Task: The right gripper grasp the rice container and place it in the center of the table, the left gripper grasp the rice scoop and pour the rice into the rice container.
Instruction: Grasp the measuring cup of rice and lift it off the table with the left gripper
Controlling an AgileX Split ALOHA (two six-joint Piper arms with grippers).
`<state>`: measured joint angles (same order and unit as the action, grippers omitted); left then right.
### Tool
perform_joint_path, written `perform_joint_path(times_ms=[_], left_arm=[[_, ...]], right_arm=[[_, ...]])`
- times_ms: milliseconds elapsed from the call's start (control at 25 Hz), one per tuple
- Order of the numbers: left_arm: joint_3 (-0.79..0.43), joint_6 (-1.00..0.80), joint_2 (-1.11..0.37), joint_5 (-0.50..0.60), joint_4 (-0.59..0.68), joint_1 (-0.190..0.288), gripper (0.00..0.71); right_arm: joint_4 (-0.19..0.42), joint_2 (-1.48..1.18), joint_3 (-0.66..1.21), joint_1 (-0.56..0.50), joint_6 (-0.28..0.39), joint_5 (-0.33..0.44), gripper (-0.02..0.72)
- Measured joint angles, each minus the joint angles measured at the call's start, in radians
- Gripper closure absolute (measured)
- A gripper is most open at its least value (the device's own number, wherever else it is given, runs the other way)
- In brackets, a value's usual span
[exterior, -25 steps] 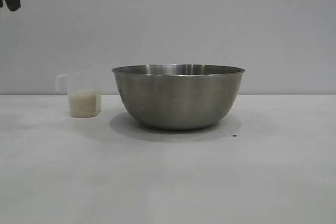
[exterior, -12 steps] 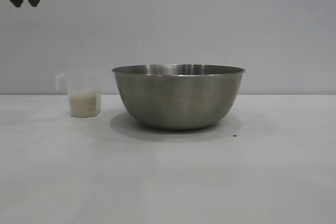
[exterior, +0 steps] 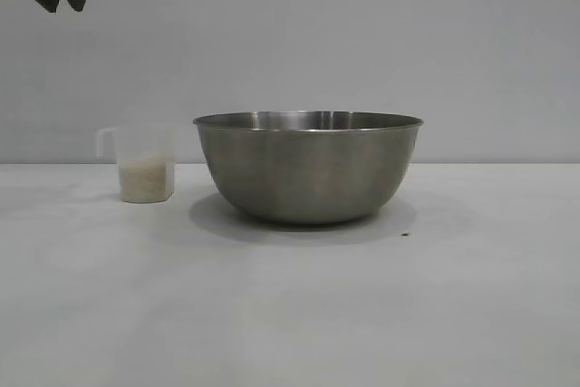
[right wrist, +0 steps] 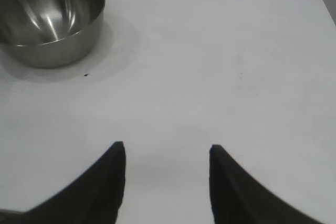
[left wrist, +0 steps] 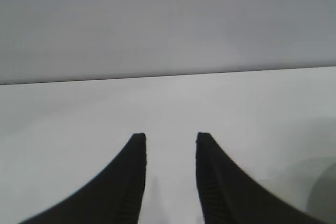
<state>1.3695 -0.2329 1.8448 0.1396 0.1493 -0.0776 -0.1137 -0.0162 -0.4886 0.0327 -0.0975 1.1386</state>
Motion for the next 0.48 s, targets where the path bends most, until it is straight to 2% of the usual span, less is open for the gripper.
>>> perform_joint_path(times_ms=[240,480], left_arm=[[0.000,0.000,0.065,-0.072,0.005,0.002,0.477],[-0.022,0.000,0.100,-0.238,0.005,0.002,0.477]], right_arm=[[0.000,0.000,0.000,0.000,0.000,0.000,0.388],[0.000,0.000,0.000,0.000,0.000,0.000,0.388]])
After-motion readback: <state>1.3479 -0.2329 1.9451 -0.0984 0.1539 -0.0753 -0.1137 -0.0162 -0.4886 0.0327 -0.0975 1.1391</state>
